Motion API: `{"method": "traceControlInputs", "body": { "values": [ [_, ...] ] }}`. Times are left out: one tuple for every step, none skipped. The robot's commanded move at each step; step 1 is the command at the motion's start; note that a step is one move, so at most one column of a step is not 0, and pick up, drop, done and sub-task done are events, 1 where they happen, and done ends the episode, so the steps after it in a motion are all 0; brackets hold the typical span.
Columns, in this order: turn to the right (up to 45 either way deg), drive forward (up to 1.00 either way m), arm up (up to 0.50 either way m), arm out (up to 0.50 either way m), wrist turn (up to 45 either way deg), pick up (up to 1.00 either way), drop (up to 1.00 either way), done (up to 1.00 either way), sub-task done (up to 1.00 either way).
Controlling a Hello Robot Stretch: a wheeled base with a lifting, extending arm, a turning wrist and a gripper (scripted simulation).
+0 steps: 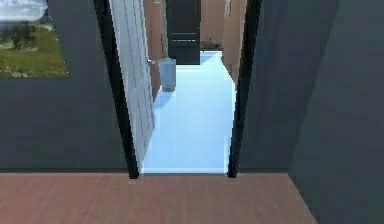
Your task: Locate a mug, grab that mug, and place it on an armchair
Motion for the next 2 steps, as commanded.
{"method": "traceControlInputs", "body": {
  "values": [
    [0.0, 1.0, 0.0, 0.0, 0.0, 0.0, 0.0, 0.0, 0.0],
    [0.0, 1.0, 0.0, 0.0, 0.0, 0.0, 0.0, 0.0, 0.0]
  ]
}}
